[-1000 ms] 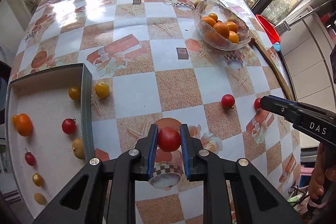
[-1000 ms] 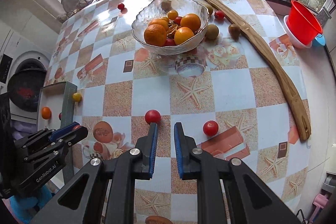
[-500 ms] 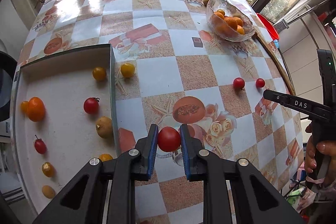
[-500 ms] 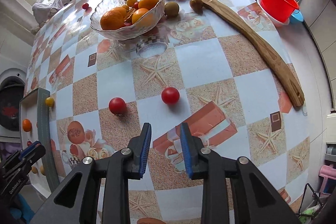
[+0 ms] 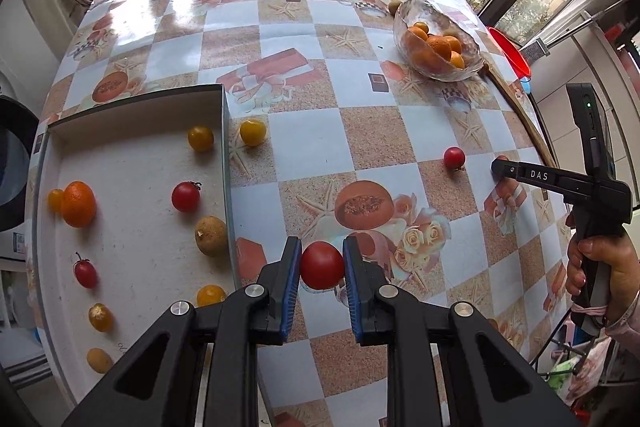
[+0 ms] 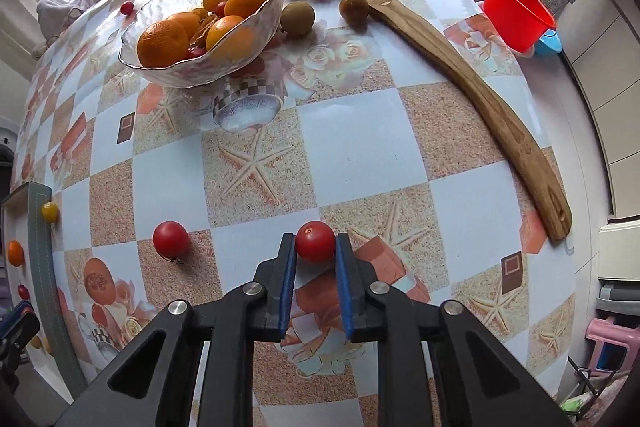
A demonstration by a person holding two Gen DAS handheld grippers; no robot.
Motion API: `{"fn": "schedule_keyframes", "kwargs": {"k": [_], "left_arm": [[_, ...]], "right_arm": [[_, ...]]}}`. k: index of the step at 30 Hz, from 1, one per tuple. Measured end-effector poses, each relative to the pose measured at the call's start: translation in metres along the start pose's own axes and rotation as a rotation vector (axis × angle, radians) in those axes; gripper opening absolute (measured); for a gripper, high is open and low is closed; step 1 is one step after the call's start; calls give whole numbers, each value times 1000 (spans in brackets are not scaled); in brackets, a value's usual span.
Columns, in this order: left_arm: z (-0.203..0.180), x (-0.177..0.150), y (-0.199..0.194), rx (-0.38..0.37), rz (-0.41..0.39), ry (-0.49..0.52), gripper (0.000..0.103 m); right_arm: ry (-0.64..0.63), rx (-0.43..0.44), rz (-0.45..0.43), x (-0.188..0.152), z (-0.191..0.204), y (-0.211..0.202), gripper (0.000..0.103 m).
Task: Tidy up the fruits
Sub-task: 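Carry both red cherry tomatoes over the tray and open both tools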
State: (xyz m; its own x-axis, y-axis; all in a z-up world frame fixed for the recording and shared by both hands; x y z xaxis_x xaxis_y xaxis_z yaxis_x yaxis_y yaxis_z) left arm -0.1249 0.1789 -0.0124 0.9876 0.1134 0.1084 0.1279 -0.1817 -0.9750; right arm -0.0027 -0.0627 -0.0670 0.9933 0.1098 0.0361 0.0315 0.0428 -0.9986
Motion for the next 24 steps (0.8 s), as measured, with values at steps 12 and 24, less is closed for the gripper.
{"fn": "schedule_keyframes", "kwargs": {"k": [12,24], "left_arm": [[23,-14,-16,17,-18,-32,23],[85,-53,-37,46,-40,-148,23]], "right_arm": [[-11,49,5,-11,20,-13,21],[-257,205,15,-47,167,-48,21]]}}
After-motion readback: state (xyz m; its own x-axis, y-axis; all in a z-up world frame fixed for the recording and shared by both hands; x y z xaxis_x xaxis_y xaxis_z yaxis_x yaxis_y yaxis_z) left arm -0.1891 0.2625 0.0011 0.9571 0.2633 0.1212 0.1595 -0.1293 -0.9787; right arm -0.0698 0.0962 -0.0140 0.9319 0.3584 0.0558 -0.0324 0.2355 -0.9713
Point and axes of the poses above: each gripper's, at about its wrist camera, not at the fingertips, and y roughly the way its jaws point, z to its left, x to its top, the point moved 9 cm from there along y, roughly the way its jaws point, and after that the axes turned 10 degrees about z, right-handed, at the moved point
